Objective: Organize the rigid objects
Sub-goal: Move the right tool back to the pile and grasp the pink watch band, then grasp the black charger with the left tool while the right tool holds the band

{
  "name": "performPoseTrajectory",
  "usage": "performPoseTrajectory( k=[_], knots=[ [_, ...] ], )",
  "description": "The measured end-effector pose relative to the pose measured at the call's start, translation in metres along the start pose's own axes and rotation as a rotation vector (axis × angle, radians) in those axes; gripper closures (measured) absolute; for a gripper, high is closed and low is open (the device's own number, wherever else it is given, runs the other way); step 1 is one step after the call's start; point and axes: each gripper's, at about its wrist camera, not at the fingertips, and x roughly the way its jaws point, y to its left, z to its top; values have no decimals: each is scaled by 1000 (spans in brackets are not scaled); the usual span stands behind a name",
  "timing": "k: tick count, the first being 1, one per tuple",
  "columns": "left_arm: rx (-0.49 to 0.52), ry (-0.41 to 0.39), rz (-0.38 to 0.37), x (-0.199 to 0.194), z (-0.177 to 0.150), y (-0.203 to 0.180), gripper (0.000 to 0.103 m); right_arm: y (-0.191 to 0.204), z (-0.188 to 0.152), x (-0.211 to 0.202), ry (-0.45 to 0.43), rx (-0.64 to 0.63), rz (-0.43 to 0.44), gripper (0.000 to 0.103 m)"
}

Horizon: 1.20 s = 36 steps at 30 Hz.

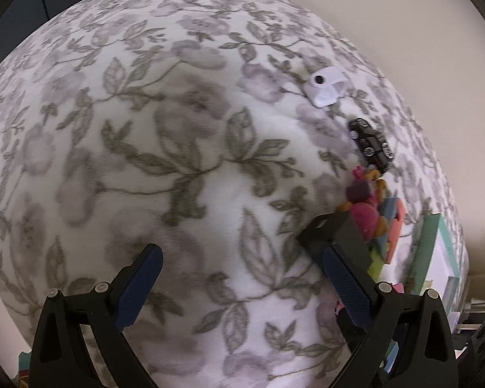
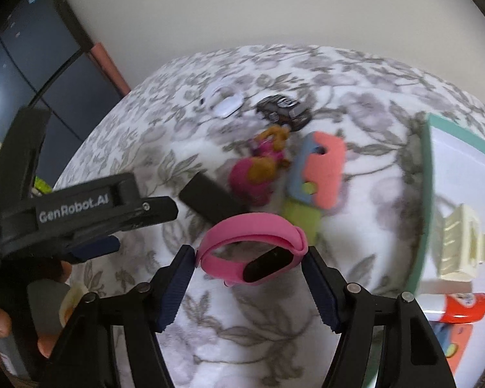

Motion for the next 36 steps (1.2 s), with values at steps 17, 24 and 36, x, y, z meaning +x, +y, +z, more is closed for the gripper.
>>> performPoseTrajectory(
  k=[17, 24, 36],
  knots=[
    [202, -80, -59, 17, -15, -73, 3, -67, 13, -54, -116, 181, -31, 32],
    [197, -93, -46, 34, -16, -73, 7, -71, 11, -52, -103, 191, -32, 32],
    [280, -156, -32, 25, -21, -79, 40, -75, 11, -51, -98, 205, -26, 32]
  ],
)
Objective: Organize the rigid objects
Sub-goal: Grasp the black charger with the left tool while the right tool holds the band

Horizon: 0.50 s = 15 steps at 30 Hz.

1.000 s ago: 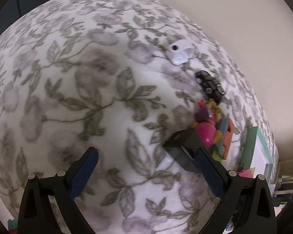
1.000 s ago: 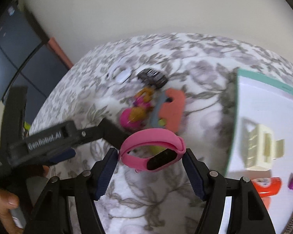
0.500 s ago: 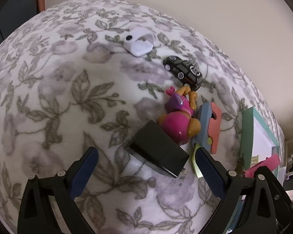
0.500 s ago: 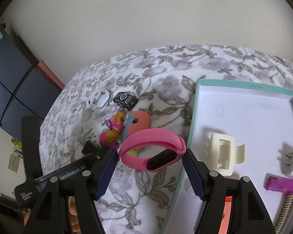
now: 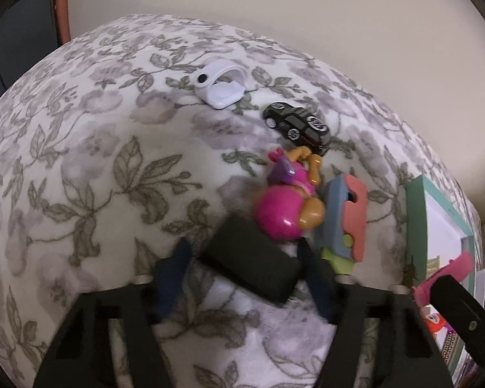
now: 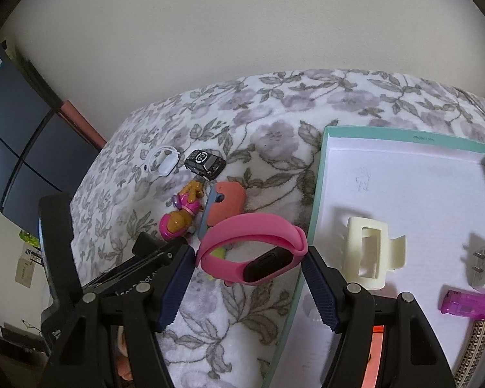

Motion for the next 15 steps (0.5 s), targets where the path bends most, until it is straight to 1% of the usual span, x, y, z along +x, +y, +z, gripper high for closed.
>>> performPoseTrajectory(
  k=[4, 8, 15],
  knots=[
    [15, -1, 0, 1, 0, 0, 40, -2, 0, 0, 3, 3, 0, 32],
    [-4, 3, -22, -2, 2, 5, 40, -2, 0, 0, 3, 7, -1, 32],
    [-19, -19, -42, -16, 5, 8, 40, -2, 4, -9, -17, 10, -1, 32]
  ],
)
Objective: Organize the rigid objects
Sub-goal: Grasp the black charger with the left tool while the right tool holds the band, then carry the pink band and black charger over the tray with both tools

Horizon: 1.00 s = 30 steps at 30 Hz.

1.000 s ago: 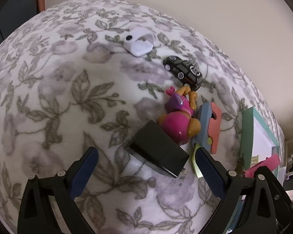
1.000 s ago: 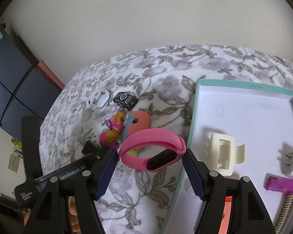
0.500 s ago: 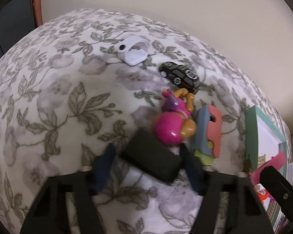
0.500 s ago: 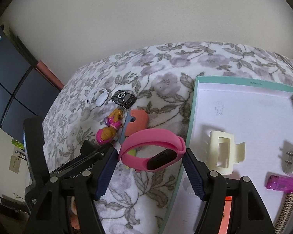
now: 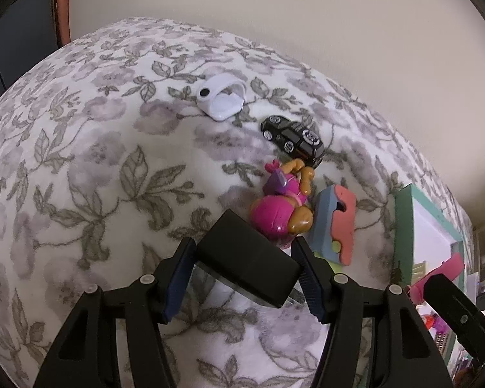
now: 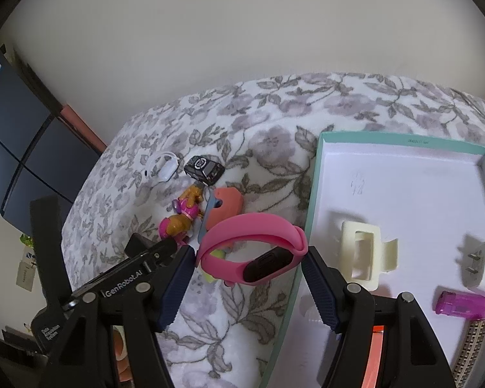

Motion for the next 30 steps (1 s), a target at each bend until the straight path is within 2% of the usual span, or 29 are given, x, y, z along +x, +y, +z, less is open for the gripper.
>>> performPoseTrajectory(
  k=[6, 15, 23, 30],
  knots=[
    [9, -60, -26, -34, 8, -9, 40, -3, 7, -21, -38, 11, -9, 32],
    [108, -97, -86, -81, 6, -65, 40, -29, 9, -61, -62, 52, -135, 32],
    [225, -63, -125, -99, -20, -131, 40, -68, -3, -97, -42, 154, -219, 32],
    [228, 25, -155, -94, -50, -150, 40, -93, -26, -112, 12, 242, -273, 32]
  ],
)
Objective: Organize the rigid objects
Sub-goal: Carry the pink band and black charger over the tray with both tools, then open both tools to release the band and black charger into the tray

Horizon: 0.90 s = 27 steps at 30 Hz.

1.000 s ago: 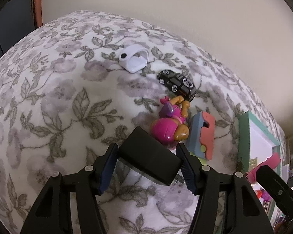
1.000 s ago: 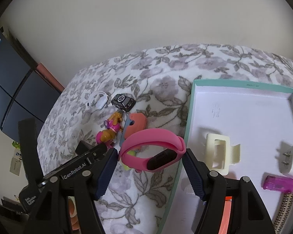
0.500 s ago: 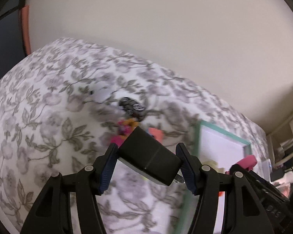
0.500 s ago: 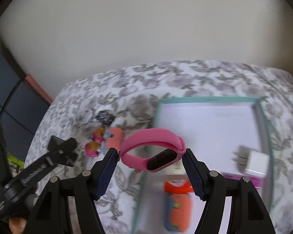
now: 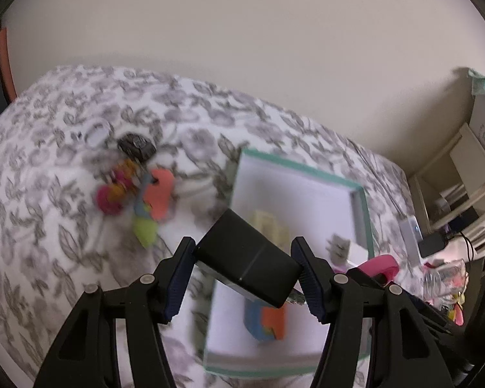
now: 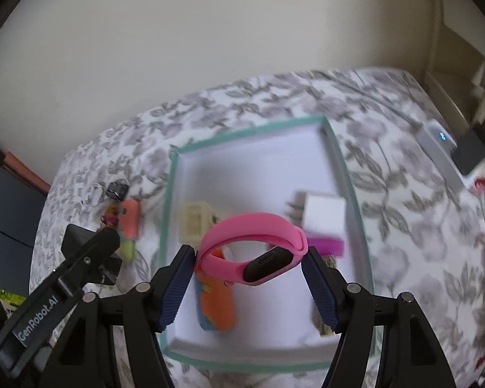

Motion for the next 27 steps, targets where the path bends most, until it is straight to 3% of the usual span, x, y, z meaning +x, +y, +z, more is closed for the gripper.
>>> performPoseTrajectory(
  k=[12, 19, 27],
  knots=[
    [-57, 149, 11, 25, -39, -1, 40, -17, -39, 17, 123, 21, -57, 32],
    [-77, 243, 33, 50, -49, 5, 40, -20, -44, 32, 171, 13, -76, 32],
    [-23, 248, 81, 54, -45, -4, 40, -19, -46, 38, 187, -1, -108, 31]
  ],
)
